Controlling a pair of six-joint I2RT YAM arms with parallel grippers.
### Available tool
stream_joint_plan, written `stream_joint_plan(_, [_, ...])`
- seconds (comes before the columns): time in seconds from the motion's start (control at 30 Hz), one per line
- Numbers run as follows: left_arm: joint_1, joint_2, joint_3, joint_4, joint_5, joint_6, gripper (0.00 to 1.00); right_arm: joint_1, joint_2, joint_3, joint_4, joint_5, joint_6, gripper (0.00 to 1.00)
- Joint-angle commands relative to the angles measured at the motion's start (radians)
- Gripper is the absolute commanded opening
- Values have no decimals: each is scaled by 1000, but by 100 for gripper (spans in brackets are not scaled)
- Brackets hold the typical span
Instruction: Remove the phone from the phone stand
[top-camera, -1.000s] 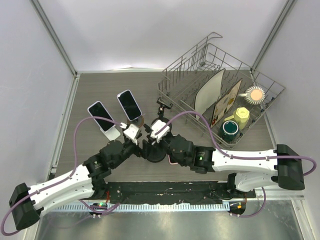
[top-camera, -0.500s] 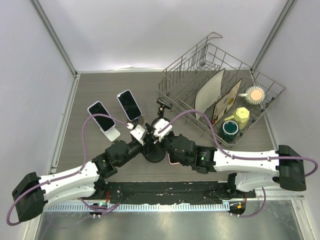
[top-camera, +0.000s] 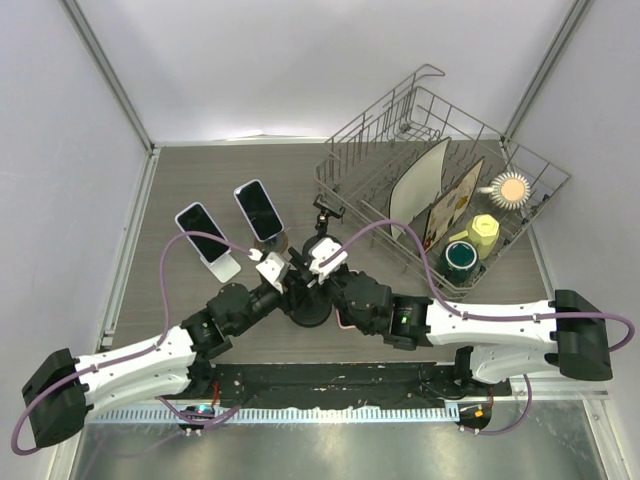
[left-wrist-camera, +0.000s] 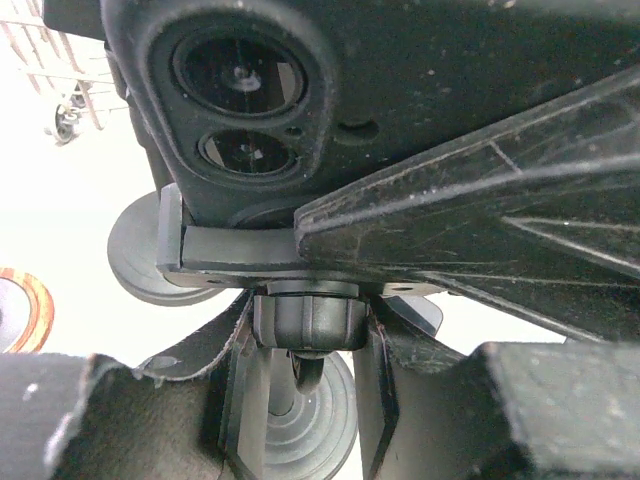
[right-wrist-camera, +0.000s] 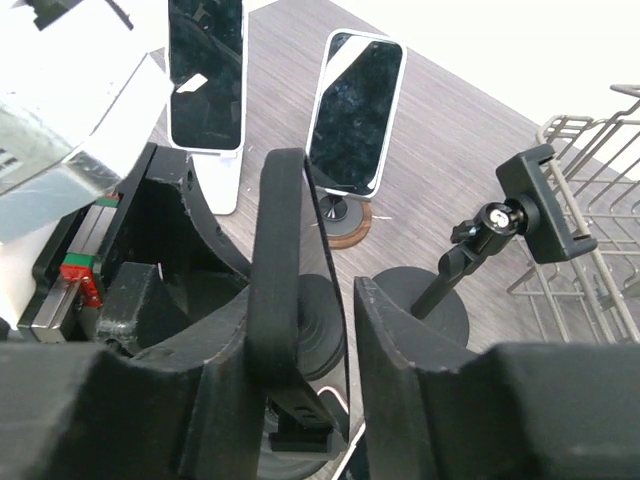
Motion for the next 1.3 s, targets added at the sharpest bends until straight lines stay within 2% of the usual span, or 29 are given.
stream_joint_plan(0.0, [-2, -20, -15, 24, -9, -33, 0, -23, 5, 40, 146, 79, -34, 44])
stream_joint_plan(0.13, [-11, -22, -15, 17, -7, -33, 0, -43, 33, 62, 140, 55, -49, 49])
stream_joint_plan(0.57, [-19, -20, -9, 1, -3, -38, 0, -69, 85, 80, 154, -5, -88, 49])
stream_joint_plan(0.67, [-19, -34, -10, -12, -39, -51, 0, -69, 67, 85, 118, -12, -86, 33])
stream_joint_plan(0.7, [-19, -37, -10, -18, -56, -59, 0, -67, 62, 86, 106, -13, -83, 23])
stream_joint_plan(0.77, [-21, -45, -9, -40, -128, -84, 0, -66, 45, 93, 62, -16, -74, 12])
stream_joint_plan(0.8, [-18, -51, -7, -48, -159, -96, 0, -63, 41, 93, 46, -18, -69, 2])
stream_joint_plan(1.07, [-18, -69, -4, -87, -438, -251, 0, 51, 42, 62, 23, 123, -105, 1])
stream_joint_plan(1.27, [-15, -52, 14, -132, -509, -340, 0, 86, 47, 31, -6, 174, -83, 1])
